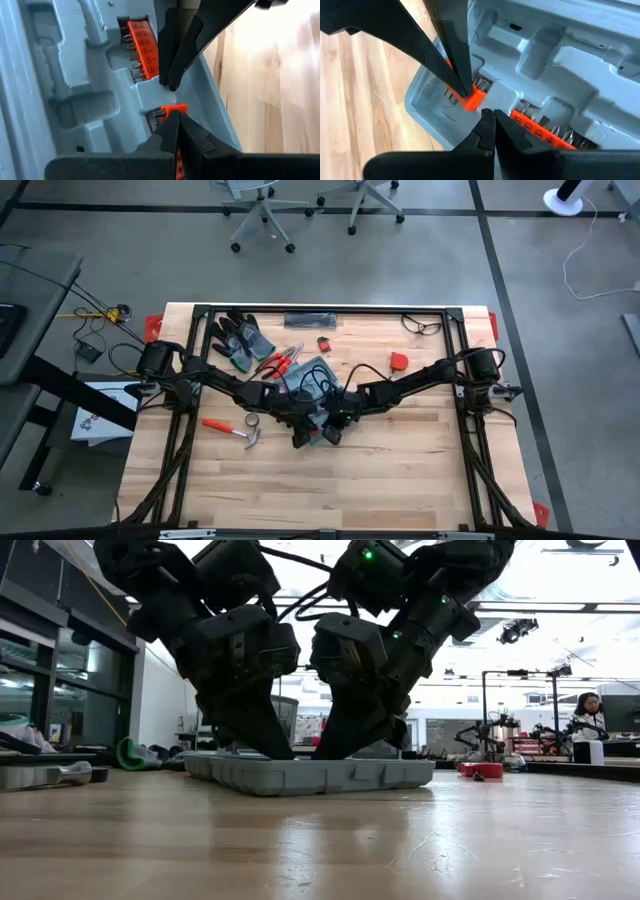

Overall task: Prefit tool cases
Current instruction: Put the screwdriver bit set into the gray prefit tool case

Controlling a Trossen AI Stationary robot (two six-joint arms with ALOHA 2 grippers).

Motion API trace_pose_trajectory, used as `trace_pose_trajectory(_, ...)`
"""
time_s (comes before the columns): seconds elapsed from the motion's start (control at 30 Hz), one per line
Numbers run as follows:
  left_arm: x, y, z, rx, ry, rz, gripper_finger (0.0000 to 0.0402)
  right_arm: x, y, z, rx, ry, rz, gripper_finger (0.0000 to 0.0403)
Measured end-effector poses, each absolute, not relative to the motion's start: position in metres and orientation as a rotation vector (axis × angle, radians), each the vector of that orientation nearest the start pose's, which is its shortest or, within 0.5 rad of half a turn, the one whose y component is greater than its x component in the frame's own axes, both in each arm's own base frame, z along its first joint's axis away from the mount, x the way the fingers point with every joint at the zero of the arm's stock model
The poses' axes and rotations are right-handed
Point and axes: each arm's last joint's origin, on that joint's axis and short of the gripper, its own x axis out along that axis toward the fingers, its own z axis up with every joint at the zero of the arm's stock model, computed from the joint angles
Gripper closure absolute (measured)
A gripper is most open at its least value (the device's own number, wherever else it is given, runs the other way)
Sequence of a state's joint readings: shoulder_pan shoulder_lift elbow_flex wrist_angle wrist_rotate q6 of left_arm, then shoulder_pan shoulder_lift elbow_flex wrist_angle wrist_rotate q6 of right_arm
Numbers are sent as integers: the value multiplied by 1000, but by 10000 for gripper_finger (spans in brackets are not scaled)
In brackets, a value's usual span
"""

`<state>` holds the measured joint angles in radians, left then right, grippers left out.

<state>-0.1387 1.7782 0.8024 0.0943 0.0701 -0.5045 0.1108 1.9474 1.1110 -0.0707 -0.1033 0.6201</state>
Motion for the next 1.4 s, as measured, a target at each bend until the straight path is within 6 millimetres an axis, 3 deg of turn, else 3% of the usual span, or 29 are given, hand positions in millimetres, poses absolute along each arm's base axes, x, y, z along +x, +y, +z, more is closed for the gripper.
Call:
trace_pose_trajectory(0.57, 315, -46, 103, -442, 1011, 83, 401, 384, 46, 128, 573, 940, -82, 403)
trace_pose_trajectory(0.93, 322, -45, 100, -458, 945, 52, 401, 388, 47, 131, 564, 884, -53, 403)
trace_pose_trajectory(1.4, 302, -39, 150, -441, 913, 93, 401, 388, 46, 140, 558, 854, -58, 403)
